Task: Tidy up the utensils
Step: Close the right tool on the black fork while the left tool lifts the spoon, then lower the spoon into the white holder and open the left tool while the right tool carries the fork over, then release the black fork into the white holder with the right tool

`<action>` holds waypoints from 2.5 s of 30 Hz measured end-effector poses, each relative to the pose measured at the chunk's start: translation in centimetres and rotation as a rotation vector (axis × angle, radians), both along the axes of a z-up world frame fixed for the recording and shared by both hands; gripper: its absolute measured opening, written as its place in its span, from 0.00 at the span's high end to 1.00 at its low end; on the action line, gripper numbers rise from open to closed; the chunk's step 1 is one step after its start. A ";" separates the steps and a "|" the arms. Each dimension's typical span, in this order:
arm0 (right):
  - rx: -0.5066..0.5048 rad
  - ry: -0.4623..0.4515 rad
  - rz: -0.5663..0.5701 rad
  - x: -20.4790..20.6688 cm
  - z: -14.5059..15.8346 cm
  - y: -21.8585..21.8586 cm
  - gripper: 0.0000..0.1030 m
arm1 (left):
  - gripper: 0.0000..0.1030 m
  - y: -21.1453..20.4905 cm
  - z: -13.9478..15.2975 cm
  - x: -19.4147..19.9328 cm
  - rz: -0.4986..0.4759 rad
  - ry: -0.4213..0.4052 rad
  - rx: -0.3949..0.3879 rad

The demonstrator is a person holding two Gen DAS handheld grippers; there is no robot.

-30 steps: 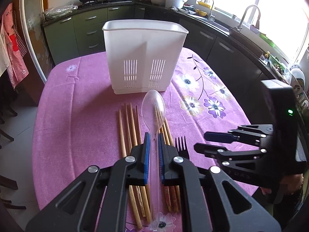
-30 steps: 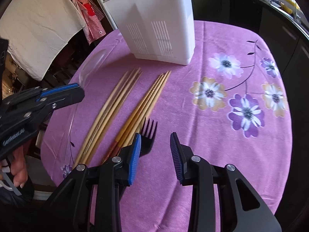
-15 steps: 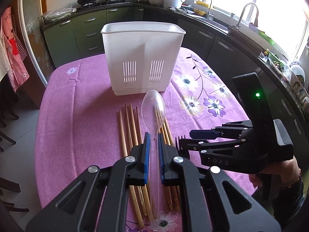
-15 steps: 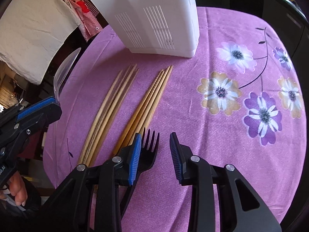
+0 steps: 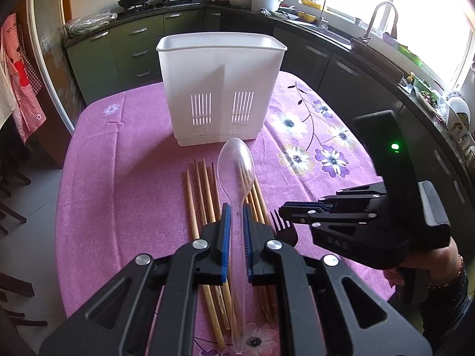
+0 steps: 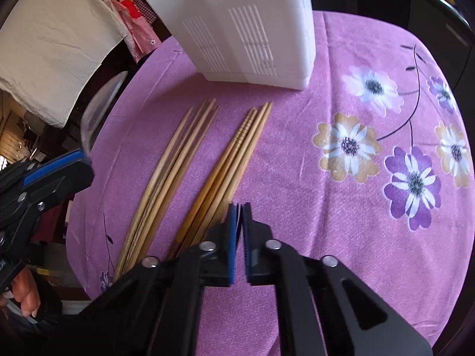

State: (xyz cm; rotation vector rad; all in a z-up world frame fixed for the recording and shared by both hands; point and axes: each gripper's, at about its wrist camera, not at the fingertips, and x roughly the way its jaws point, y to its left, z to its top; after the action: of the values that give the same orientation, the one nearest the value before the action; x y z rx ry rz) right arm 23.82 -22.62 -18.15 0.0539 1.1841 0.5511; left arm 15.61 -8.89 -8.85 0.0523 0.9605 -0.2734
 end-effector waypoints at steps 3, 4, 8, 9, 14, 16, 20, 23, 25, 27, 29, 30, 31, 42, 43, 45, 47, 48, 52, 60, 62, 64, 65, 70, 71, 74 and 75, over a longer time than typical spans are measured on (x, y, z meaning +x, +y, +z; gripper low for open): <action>-0.018 -0.066 0.014 -1.1 1.4 0.2 0.97 | 0.92 0.1 -0.1 0.1 0.003 0.002 0.003; -0.020 -0.083 0.013 -1.5 1.9 0.1 0.97 | 0.92 0.2 -0.1 0.1 0.004 0.002 0.002; -0.002 -0.180 -0.006 -2.8 4.8 -0.6 0.97 | 0.92 0.5 0.6 -0.1 0.010 -0.012 -0.006; 0.002 -0.207 -0.014 -3.1 5.6 -0.8 0.97 | 0.92 0.6 0.8 -0.1 0.011 -0.017 -0.009; 0.025 -0.419 -0.063 -5.2 11.2 -2.0 0.97 | 0.92 1.2 4.0 0.4 0.023 -0.083 -0.047; 0.045 -0.504 -0.072 -6.3 13.7 -2.5 0.97 | 0.92 1.2 5.5 0.6 0.028 -0.116 -0.050; 0.068 -0.617 -0.086 -7.4 17.6 -4.0 0.97 | 0.92 1.4 9.8 2.1 0.029 -0.185 -0.094; 0.076 -0.680 -0.101 -7.6 19.6 -4.7 0.97 | 0.92 1.5 12.8 3.5 0.038 -0.253 -0.124; 0.063 -0.723 -0.121 -7.7 20.7 -5.1 0.97 | 0.92 1.5 14.7 5.0 0.042 -0.304 -0.150; 0.066 -0.745 -0.134 -7.3 21.6 -5.6 0.97 | 0.92 1.4 15.9 6.3 0.055 -0.358 -0.166; 0.057 -0.762 -0.145 -6.9 22.3 -5.9 0.97 | 0.92 1.2 16.3 7.6 0.076 -0.423 -0.164; 0.059 -0.766 -0.147 -6.7 22.5 -6.0 0.97 | 0.92 1.2 16.4 8.4 0.089 -0.461 -0.161; 0.066 -0.765 -0.147 -6.5 22.7 -6.1 0.97 | 0.92 1.1 16.2 9.0 0.097 -0.489 -0.164; 0.038 -0.788 -0.171 -4.6 23.1 -6.7 0.97 | 0.92 0.2 11.8 14.4 0.132 -0.708 -0.154; 0.038 -0.786 -0.171 -4.6 23.1 -6.6 0.97 | 0.92 0.2 11.4 14.5 0.134 -0.702 -0.159; 0.038 -0.781 -0.170 -4.1 23.1 -6.6 0.97 | 0.92 0.2 10.7 14.5 0.135 -0.686 -0.152; 0.036 -0.781 -0.169 -3.7 23.0 -6.3 0.97 | 0.92 0.4 10.1 14.4 0.131 -0.662 -0.141; 0.033 -0.784 -0.169 -3.5 23.1 -6.1 0.97 | 0.92 0.4 9.8 14.2 0.130 -0.654 -0.135; 0.022 -0.798 -0.169 -2.8 23.3 -5.3 0.97 | 0.86 1.0 8.4 14.0 0.122 -0.570 -0.122; -0.026 -0.895 -0.209 -0.1 26.1 -2.9 0.97 | 0.77 2.3 7.5 12.5 0.130 -0.521 -0.110; -0.045 -0.953 -0.231 0.4 27.1 -2.0 0.97 | 0.77 3.2 8.1 11.3 0.147 -0.516 -0.130; -0.065 -1.001 -0.251 1.2 27.9 -1.2 0.97 | 0.77 3.9 8.6 9.8 0.160 -0.516 -0.136; -0.079 -1.021 -0.260 1.7 28.2 -0.7 0.97 | 0.77 4.4 8.8 8.8 0.167 -0.516 -0.141; -0.179 -1.054 -0.289 5.4 27.6 1.8 0.97 | 0.72 5.8 8.9 5.3 0.181 -0.493 -0.128; -0.198 -1.049 -0.288 6.2 26.8 2.2 0.97 | 0.72 6.1 8.8 4.7 0.183 -0.489 -0.123; -0.242 -1.035 -0.286 7.5 25.0 3.0 0.97 | 0.71 6.7 8.4 3.6 0.192 -0.469 -0.105; -0.246 -1.026 -0.282 7.7 24.4 3.1 0.97 | 0.71 6.8 8.2 3.4 0.193 -0.455 -0.104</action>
State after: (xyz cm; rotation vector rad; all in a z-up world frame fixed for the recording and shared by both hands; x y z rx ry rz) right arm 31.56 -19.52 6.24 -0.2465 0.2214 0.1219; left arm 19.00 -2.05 -0.60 -0.0713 0.4930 -0.1236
